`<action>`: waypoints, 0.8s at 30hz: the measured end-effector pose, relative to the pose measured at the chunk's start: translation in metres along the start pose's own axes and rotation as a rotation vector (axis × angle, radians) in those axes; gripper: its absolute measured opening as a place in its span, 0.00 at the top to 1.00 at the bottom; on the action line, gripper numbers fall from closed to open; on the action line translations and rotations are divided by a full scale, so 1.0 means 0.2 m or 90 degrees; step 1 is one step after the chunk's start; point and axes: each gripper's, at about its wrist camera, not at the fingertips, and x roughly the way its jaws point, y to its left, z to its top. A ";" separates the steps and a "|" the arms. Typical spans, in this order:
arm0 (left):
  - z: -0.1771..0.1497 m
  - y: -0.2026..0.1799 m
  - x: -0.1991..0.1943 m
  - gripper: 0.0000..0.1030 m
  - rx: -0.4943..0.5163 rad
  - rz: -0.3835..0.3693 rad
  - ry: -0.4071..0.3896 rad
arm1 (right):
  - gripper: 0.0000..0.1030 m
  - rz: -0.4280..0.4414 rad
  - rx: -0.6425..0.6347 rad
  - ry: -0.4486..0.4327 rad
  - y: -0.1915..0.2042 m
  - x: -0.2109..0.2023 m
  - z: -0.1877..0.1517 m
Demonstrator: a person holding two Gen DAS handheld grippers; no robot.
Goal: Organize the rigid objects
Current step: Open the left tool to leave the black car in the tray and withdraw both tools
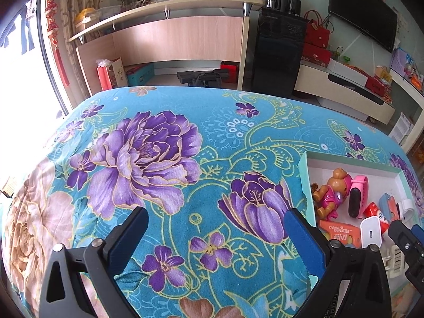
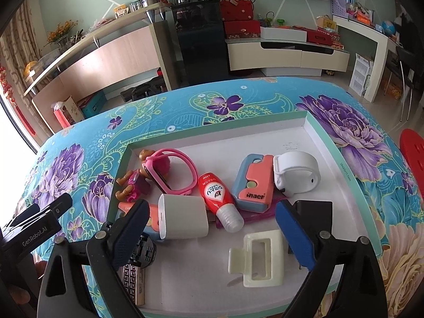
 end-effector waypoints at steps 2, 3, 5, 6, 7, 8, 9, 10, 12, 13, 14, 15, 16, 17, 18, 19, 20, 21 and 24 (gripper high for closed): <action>0.00 0.00 -0.01 0.00 0.001 -0.003 -0.003 | 0.07 -0.003 -0.004 -0.002 0.01 0.00 0.00; -0.01 0.00 -0.02 0.00 0.001 -0.005 -0.004 | 0.07 -0.004 -0.006 -0.002 0.01 0.00 0.00; -0.02 0.00 -0.03 0.00 0.002 -0.007 -0.007 | 0.07 -0.006 -0.009 -0.002 0.02 0.00 -0.01; -0.02 0.00 -0.04 0.00 0.002 -0.008 -0.008 | 0.07 -0.007 -0.010 -0.002 0.02 -0.01 -0.01; -0.03 0.00 -0.05 0.00 0.002 -0.008 -0.010 | 0.07 -0.008 -0.011 -0.003 0.02 -0.01 -0.01; -0.03 0.00 -0.06 0.00 0.003 -0.007 -0.012 | 0.07 -0.009 -0.012 -0.003 0.02 -0.01 -0.02; -0.03 0.00 -0.07 0.00 0.003 -0.006 -0.014 | 0.07 -0.009 -0.013 -0.002 0.03 -0.02 -0.02; -0.04 0.00 -0.08 0.00 0.004 -0.004 -0.017 | 0.07 -0.011 -0.015 -0.001 0.03 -0.02 -0.03; -0.06 0.00 -0.10 0.00 0.007 -0.005 -0.021 | 0.07 -0.015 -0.020 0.001 0.04 -0.03 -0.05; -0.07 0.01 -0.11 0.00 0.010 -0.005 -0.022 | 0.07 -0.017 -0.021 0.002 0.05 -0.04 -0.06; -0.09 0.01 -0.12 0.00 0.013 -0.003 -0.022 | 0.07 -0.018 -0.021 0.001 0.05 -0.05 -0.07; -0.10 0.02 -0.13 0.00 0.017 0.000 -0.021 | 0.07 -0.017 -0.022 0.002 0.06 -0.05 -0.08; -0.12 0.02 -0.13 0.00 0.019 0.003 -0.019 | 0.07 -0.017 -0.023 0.003 0.06 -0.06 -0.10; -0.13 0.03 -0.14 0.00 0.020 0.006 -0.018 | 0.07 -0.017 -0.026 0.002 0.06 -0.07 -0.11; -0.14 0.04 -0.15 0.00 0.020 0.008 -0.018 | 0.07 -0.018 -0.028 0.001 0.07 -0.09 -0.12; -0.15 0.05 -0.17 0.00 0.019 0.010 -0.019 | 0.07 -0.019 -0.030 0.001 0.07 -0.10 -0.13; -0.17 0.06 -0.18 0.00 0.020 0.010 -0.021 | 0.07 -0.021 -0.032 0.000 0.07 -0.11 -0.14; -0.18 0.07 -0.19 0.00 0.020 0.012 -0.023 | 0.07 -0.023 -0.033 -0.001 0.07 -0.12 -0.15; -0.23 0.09 -0.24 0.00 0.022 0.021 -0.030 | 0.07 -0.026 -0.035 -0.004 0.07 -0.16 -0.18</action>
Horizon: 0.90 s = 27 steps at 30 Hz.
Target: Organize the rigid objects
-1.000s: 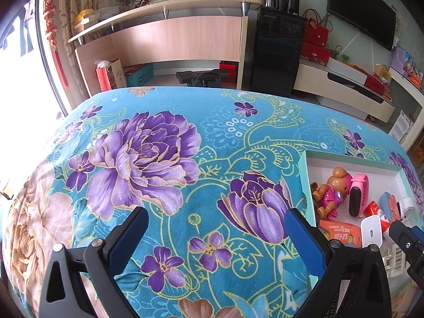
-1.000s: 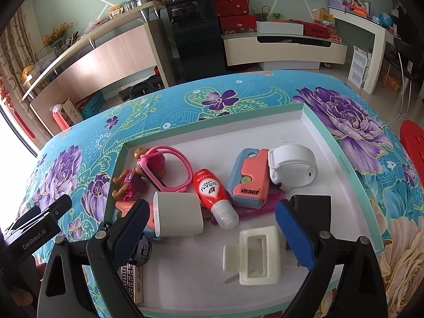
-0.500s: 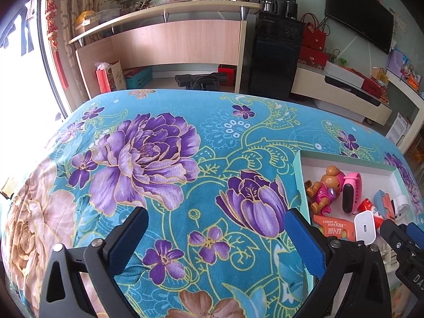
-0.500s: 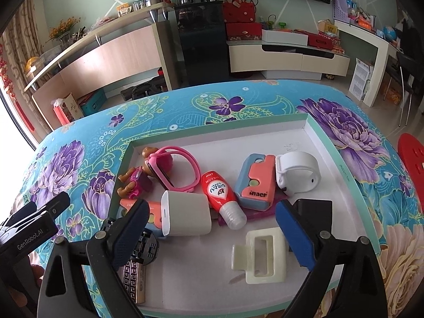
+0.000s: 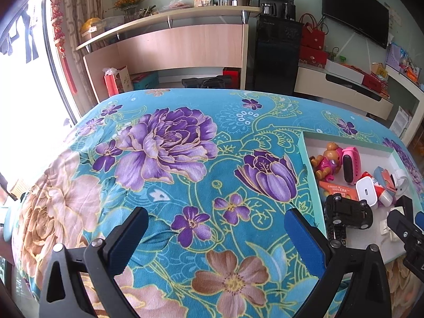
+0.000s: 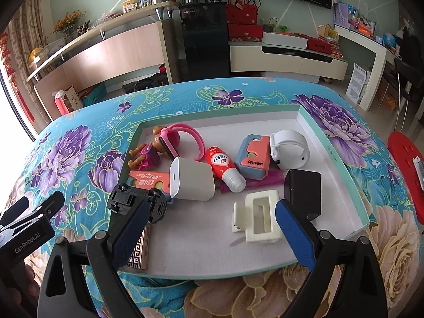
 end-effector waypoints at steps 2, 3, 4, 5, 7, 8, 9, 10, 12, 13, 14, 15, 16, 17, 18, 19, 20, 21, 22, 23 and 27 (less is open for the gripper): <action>-0.03 0.01 -0.03 0.00 0.001 0.008 0.002 | 0.07 -0.001 0.000 -0.001 0.00 -0.02 -0.02; -0.05 0.01 -0.04 0.00 0.002 0.011 0.003 | 0.07 0.000 0.001 -0.001 0.00 -0.04 -0.03; -0.06 0.02 -0.05 0.00 0.003 0.014 0.006 | 0.07 0.001 0.000 0.000 0.00 -0.05 -0.04; -0.07 0.02 -0.06 0.00 0.004 0.015 0.007 | 0.07 0.002 -0.001 0.000 0.01 -0.06 -0.05; -0.09 0.02 -0.09 0.00 0.006 0.013 0.008 | 0.07 0.002 -0.004 0.000 0.01 -0.08 -0.07; -0.10 0.02 -0.10 0.00 0.007 0.010 0.009 | 0.07 0.002 -0.006 0.001 0.02 -0.10 -0.08; -0.11 0.02 -0.11 0.00 0.008 0.006 0.010 | 0.07 0.004 -0.008 0.002 0.02 -0.11 -0.09; -0.12 0.02 -0.12 0.00 0.009 0.005 0.012 | 0.07 0.005 -0.010 0.004 0.03 -0.12 -0.11; -0.15 0.02 -0.14 0.00 0.009 0.010 0.015 | 0.07 0.007 -0.013 0.011 0.03 -0.13 -0.14; -0.16 0.02 -0.15 0.00 0.012 0.013 0.017 | 0.07 0.007 -0.014 0.013 0.03 -0.14 -0.15; -0.17 0.02 -0.16 0.00 0.015 0.015 0.018 | 0.07 0.005 -0.016 0.013 0.04 -0.16 -0.16; -0.19 0.02 -0.17 0.00 0.019 0.018 0.019 | 0.07 0.005 -0.017 0.010 0.04 -0.17 -0.17; -0.20 0.02 -0.17 0.00 0.022 0.022 0.021 | 0.07 0.005 -0.017 0.007 0.04 -0.19 -0.18; -0.22 0.02 -0.18 0.00 0.024 0.025 0.024 | 0.07 0.006 -0.016 0.007 0.04 -0.20 -0.19; -0.23 0.03 -0.18 0.00 0.026 0.027 0.027 | 0.07 0.008 -0.017 0.010 0.04 -0.21 -0.20; -0.24 0.03 -0.19 0.00 0.026 0.028 0.029 | 0.07 0.007 -0.018 0.011 0.04 -0.21 -0.20; -0.26 0.04 -0.19 0.00 0.027 0.031 0.031 | 0.07 0.006 -0.019 0.010 0.04 -0.22 -0.21; -0.27 0.04 -0.20 0.00 0.028 0.034 0.032 | 0.07 0.006 -0.020 0.007 0.04 -0.24 -0.21; -0.28 0.05 -0.20 0.00 0.029 0.037 0.033 | 0.07 0.008 -0.021 0.005 0.05 -0.25 -0.22; -0.29 0.06 -0.21 0.00 0.029 0.039 0.033 | 0.07 0.009 -0.021 0.004 0.05 -0.26 -0.22; -0.33 0.07 -0.23 0.00 0.029 0.042 0.034 | 0.07 0.012 -0.023 0.006 0.06 -0.27 -0.27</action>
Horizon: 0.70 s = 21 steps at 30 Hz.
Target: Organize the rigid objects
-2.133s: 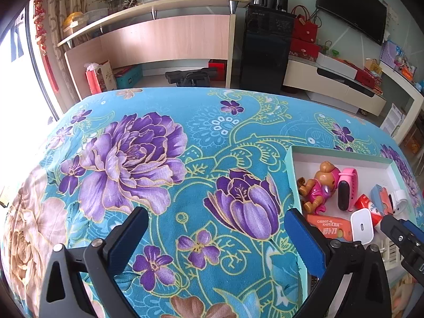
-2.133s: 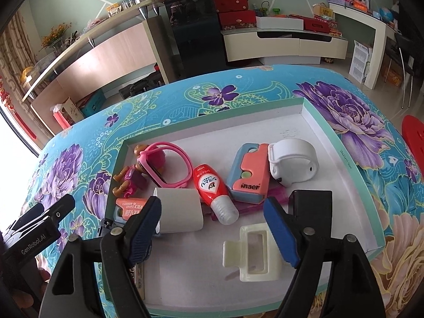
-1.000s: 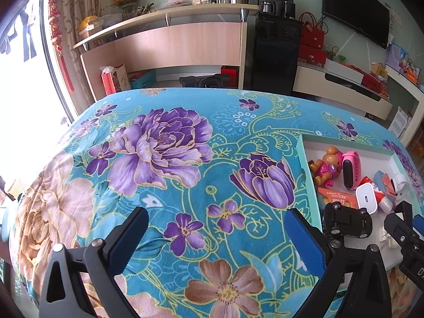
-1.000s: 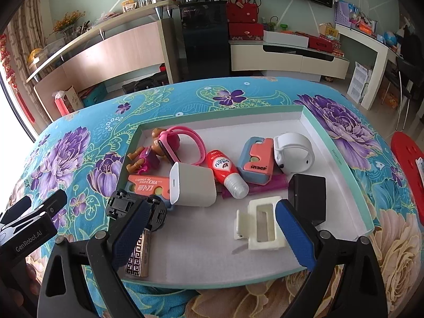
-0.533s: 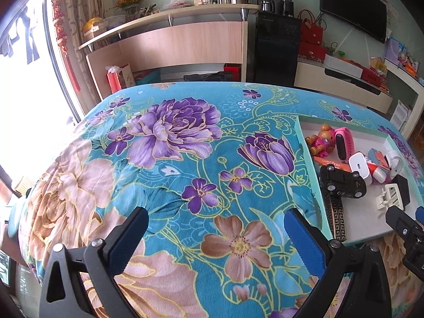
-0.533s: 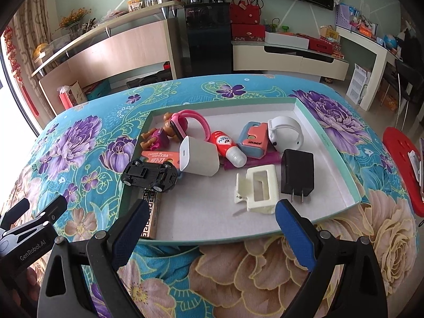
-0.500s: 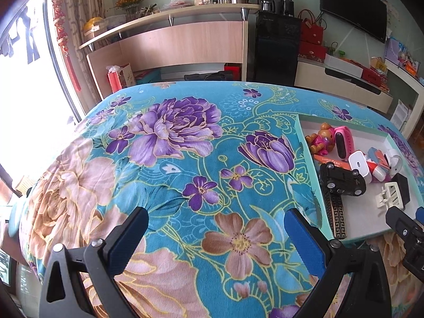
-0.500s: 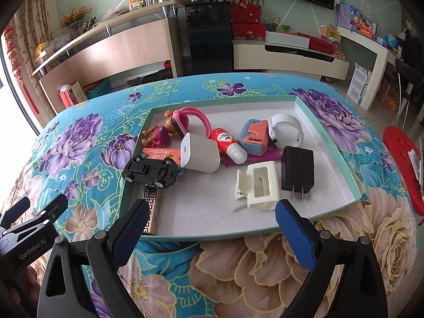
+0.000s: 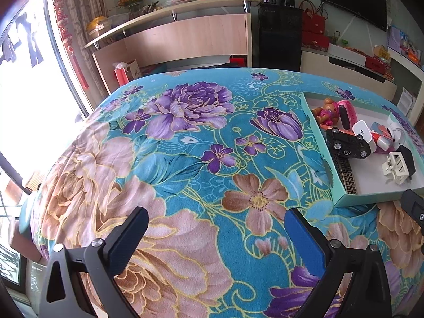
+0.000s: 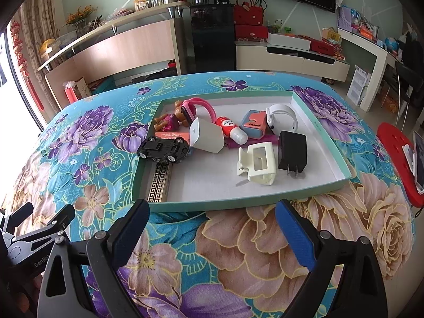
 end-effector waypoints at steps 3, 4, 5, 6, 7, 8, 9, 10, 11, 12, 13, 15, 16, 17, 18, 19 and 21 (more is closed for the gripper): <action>-0.03 0.01 -0.01 0.00 0.009 0.006 0.004 | 0.07 -0.001 -0.001 0.008 0.01 0.01 -0.04; -0.04 0.01 -0.01 0.00 0.012 0.007 0.004 | 0.07 -0.001 0.000 0.011 0.01 0.01 -0.06; -0.05 0.01 -0.01 0.00 0.013 0.007 0.004 | 0.07 -0.001 0.002 0.013 0.00 0.01 -0.07; -0.05 0.01 -0.02 0.00 0.013 0.006 0.004 | 0.07 0.001 0.004 0.016 0.00 0.01 -0.08; -0.06 0.02 -0.02 0.00 0.014 0.004 0.005 | 0.07 0.002 0.005 0.019 0.00 0.02 -0.09; -0.06 0.02 -0.02 0.00 0.015 0.003 0.005 | 0.07 0.002 0.007 0.020 0.00 0.02 -0.09; -0.06 0.02 -0.02 0.00 0.015 0.002 0.005 | 0.07 0.001 0.008 0.019 0.00 0.02 -0.09; -0.06 0.02 -0.02 0.00 0.015 0.002 0.005 | 0.07 0.000 0.008 0.019 0.00 0.02 -0.10; -0.06 0.02 -0.02 0.00 0.014 0.002 0.005 | 0.07 -0.001 0.008 0.020 0.00 0.02 -0.10; -0.07 0.02 -0.02 0.00 0.014 0.002 0.005 | 0.07 -0.002 0.008 0.020 0.00 0.02 -0.10; -0.07 0.02 -0.02 0.00 0.015 0.001 0.006 | 0.07 -0.002 0.008 0.022 0.00 0.03 -0.10; -0.07 0.02 -0.02 0.00 0.017 0.000 0.008 | 0.07 -0.002 0.004 0.027 0.01 0.04 -0.11; -0.07 0.02 -0.02 0.00 0.018 0.000 0.008 | 0.07 -0.003 0.002 0.029 0.01 0.04 -0.11; -0.07 0.02 -0.02 0.00 0.018 0.000 0.009 | 0.07 -0.005 -0.001 0.030 0.02 0.04 -0.12; -0.07 0.01 -0.02 0.00 0.019 0.002 0.010 | 0.07 -0.006 -0.004 0.031 0.02 0.04 -0.12; -0.07 0.01 -0.02 0.00 0.019 0.003 0.011 | 0.07 -0.007 -0.006 0.032 0.02 0.04 -0.12; -0.07 0.02 -0.02 0.00 0.019 0.002 0.013 | 0.07 -0.008 -0.008 0.031 0.03 0.04 -0.12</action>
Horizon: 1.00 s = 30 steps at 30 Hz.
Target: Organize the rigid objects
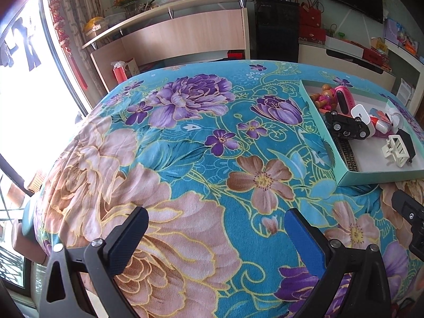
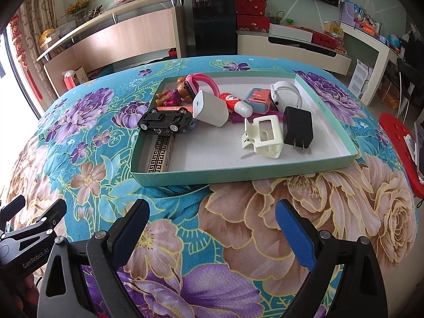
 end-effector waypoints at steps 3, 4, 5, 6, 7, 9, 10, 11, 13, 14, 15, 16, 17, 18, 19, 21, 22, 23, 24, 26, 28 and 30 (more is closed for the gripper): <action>0.00 0.00 0.00 0.00 0.000 -0.001 -0.003 | 0.07 -0.002 -0.001 0.000 0.00 0.00 0.00; 0.00 0.00 -0.01 0.00 0.001 -0.001 -0.003 | 0.07 -0.003 -0.002 0.000 0.00 0.00 0.00; 0.00 0.00 -0.01 0.00 0.001 -0.001 -0.004 | 0.07 -0.004 -0.002 0.000 0.00 0.00 0.00; 0.00 0.00 -0.01 0.00 0.002 0.000 -0.004 | 0.07 -0.005 -0.003 0.001 0.00 0.00 0.00; 0.00 0.00 -0.01 0.00 0.002 0.000 -0.003 | 0.07 -0.006 -0.004 0.000 0.00 0.00 0.00; 0.00 0.00 -0.01 0.00 0.002 0.000 -0.003 | 0.07 -0.007 -0.005 0.001 0.00 0.00 0.00; 0.00 0.00 -0.01 0.00 0.001 0.000 -0.004 | 0.07 -0.008 -0.006 0.001 0.00 0.00 0.00; 0.00 0.00 -0.01 0.00 0.001 0.000 -0.004 | 0.07 -0.008 -0.007 0.001 0.00 0.00 0.00; 0.00 0.00 -0.01 0.00 0.001 0.000 -0.003 | 0.07 -0.009 -0.008 0.001 0.00 0.00 0.00; 0.00 0.00 -0.01 0.00 0.001 0.000 -0.002 | 0.07 -0.009 -0.008 0.002 0.00 0.00 0.00; 0.00 0.00 0.00 0.00 0.001 0.000 -0.001 | 0.07 -0.009 -0.008 0.003 0.00 0.00 0.00; 0.00 0.00 0.00 0.00 0.000 -0.001 -0.001 | 0.07 -0.010 -0.008 0.003 0.00 0.00 0.00; 0.00 0.00 0.00 0.00 0.000 -0.001 0.000 | 0.07 -0.010 -0.008 0.004 0.00 0.00 0.00; 0.00 0.00 0.00 0.00 -0.001 -0.002 0.001 | 0.07 -0.010 -0.008 0.004 0.00 0.00 0.00; 0.00 0.00 0.00 0.00 -0.001 -0.002 0.001 | 0.07 -0.010 -0.007 0.004 0.00 0.00 0.00; 0.00 0.00 0.00 0.00 -0.001 -0.002 0.001 | 0.07 -0.010 -0.006 0.005 0.00 0.00 0.00; 0.00 0.00 0.00 0.00 -0.001 -0.003 0.000 | 0.07 -0.010 -0.006 0.006 0.00 0.00 0.00; 0.00 0.00 0.00 0.00 -0.001 -0.003 0.000 | 0.07 -0.010 -0.005 0.006 0.00 0.01 0.00; 0.00 0.00 0.00 0.00 -0.001 -0.003 0.000 | 0.07 -0.010 -0.005 0.007 0.00 0.01 0.00; 0.00 0.00 0.00 0.00 0.000 -0.004 -0.002 | 0.07 -0.011 -0.004 0.008 0.00 0.01 0.00; 0.00 0.00 0.00 0.00 0.000 -0.004 -0.003 | 0.07 -0.011 -0.003 0.008 0.00 0.01 0.00; 0.00 0.00 -0.01 0.00 0.000 -0.005 -0.003 | 0.07 -0.011 -0.004 0.008 0.00 0.01 0.00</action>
